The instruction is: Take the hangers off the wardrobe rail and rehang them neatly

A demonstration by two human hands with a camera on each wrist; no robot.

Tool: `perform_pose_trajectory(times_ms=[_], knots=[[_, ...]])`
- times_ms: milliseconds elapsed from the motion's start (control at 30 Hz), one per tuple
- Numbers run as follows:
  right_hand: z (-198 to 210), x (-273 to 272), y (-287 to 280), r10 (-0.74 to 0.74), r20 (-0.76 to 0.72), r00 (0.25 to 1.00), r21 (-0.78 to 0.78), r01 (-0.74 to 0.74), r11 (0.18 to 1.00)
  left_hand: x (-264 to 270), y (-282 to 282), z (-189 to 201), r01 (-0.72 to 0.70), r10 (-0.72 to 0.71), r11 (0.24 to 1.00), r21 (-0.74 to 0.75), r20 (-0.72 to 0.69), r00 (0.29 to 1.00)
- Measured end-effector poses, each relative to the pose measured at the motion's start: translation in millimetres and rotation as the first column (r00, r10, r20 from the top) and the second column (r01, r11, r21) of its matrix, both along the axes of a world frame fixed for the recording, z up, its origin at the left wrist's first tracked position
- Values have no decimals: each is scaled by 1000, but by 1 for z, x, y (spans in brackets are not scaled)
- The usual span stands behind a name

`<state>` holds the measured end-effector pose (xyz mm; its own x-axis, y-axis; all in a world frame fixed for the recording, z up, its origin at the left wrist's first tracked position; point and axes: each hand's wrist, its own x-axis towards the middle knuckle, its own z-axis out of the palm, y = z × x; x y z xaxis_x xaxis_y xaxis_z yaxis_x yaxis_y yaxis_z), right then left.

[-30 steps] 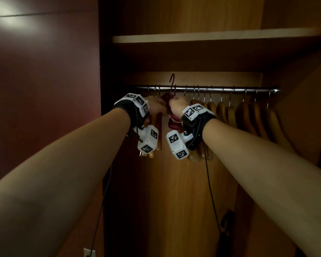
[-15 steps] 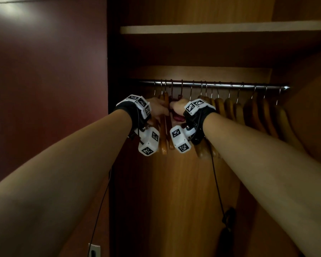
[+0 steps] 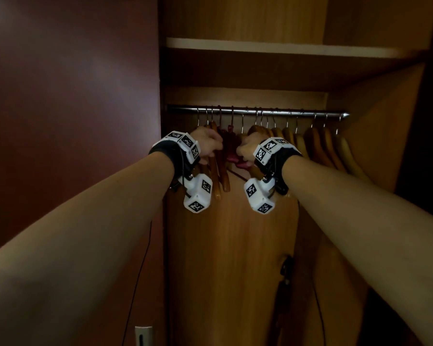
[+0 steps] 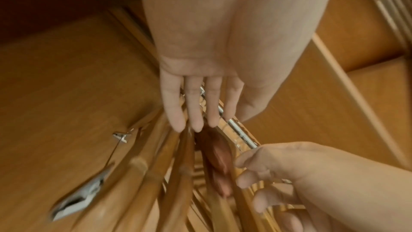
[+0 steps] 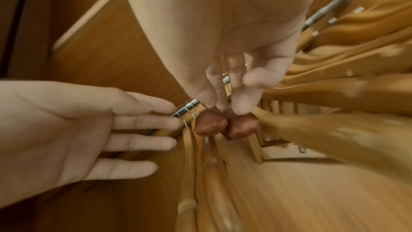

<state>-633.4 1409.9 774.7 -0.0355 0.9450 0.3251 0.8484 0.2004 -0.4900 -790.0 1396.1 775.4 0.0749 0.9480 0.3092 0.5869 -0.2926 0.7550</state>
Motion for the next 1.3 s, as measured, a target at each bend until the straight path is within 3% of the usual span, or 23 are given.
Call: perform_pose_trajectory(times_ms=[333,533,967,1300], knots=[[-32,9,-92,-228,-81,970,12,230,973,19,-44,-22,211,-211,977,21,210,955],[-37,42,-144,-372,-128,919,-33,371,928,65,-77,-37,415,-409,910,10,195,892],[-42,151,-332,-643,-129,755,0,648,762,198,-225,-45,751,-743,657,-61,113,659],[-58,204,-567,-808,-127,575,-52,810,584,288,-422,-60,910,-903,408,-79,110,414]])
